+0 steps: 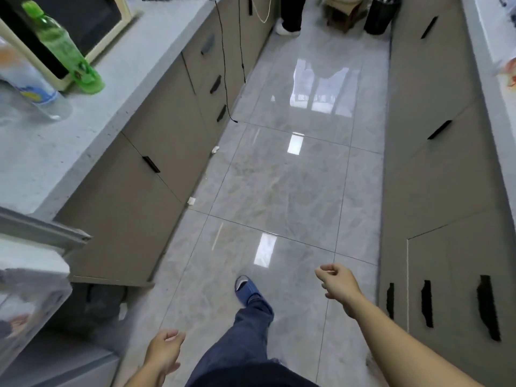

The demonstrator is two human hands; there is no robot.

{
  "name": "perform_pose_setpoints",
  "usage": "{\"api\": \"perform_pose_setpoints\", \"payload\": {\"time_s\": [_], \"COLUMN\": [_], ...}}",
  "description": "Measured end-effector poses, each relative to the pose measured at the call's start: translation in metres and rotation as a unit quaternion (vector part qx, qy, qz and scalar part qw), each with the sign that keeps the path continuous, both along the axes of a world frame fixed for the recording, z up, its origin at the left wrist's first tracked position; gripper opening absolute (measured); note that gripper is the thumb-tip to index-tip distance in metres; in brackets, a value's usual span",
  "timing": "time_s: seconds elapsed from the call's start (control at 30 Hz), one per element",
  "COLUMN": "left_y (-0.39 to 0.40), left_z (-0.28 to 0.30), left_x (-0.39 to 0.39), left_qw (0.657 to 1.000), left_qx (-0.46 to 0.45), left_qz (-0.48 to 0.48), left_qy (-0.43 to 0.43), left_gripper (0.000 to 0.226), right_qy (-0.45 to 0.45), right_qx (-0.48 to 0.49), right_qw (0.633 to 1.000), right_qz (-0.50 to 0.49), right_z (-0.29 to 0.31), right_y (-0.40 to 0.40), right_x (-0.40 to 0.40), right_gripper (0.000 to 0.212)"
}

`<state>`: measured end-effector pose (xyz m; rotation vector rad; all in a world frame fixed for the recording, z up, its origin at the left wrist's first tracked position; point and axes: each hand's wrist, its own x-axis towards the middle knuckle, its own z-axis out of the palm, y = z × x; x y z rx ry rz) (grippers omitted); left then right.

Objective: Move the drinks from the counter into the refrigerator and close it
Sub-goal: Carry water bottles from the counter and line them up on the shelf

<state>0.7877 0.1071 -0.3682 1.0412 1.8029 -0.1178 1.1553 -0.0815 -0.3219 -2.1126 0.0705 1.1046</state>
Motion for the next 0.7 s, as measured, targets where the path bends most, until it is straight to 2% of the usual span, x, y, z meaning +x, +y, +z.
{"api": "perform_pose_setpoints", "payload": {"time_s": [0.13,0.37,0.5,0.7], "left_y": [0.044,0.147,0.179,0.203], "left_z": [0.005,0.02,0.027,0.032], "left_x": [0.039,0.115,0.148,0.184], "left_qw": [1.0,0.996,0.99,0.979], "left_qx": [-0.014,0.021,0.042,0.07], "left_qz": [0.024,0.042,0.077,0.154], "left_qy": [0.0,-0.075,-0.111,-0.112], "left_gripper": [0.024,0.028,0.019,0.009], "right_qy": [0.0,-0.012,-0.02,-0.005], "right_qx": [-0.034,-0.072,-0.092,-0.129], "right_qw": [0.999,0.993,0.986,0.972], "right_qz": [0.029,0.098,0.137,0.195], "right_z": [0.002,0.006,0.003,-0.015], "right_y": [0.04,0.112,0.146,0.209], "right_x": [0.033,0.09,0.125,0.182], "right_gripper": [0.02,0.019,0.017,0.016]}}
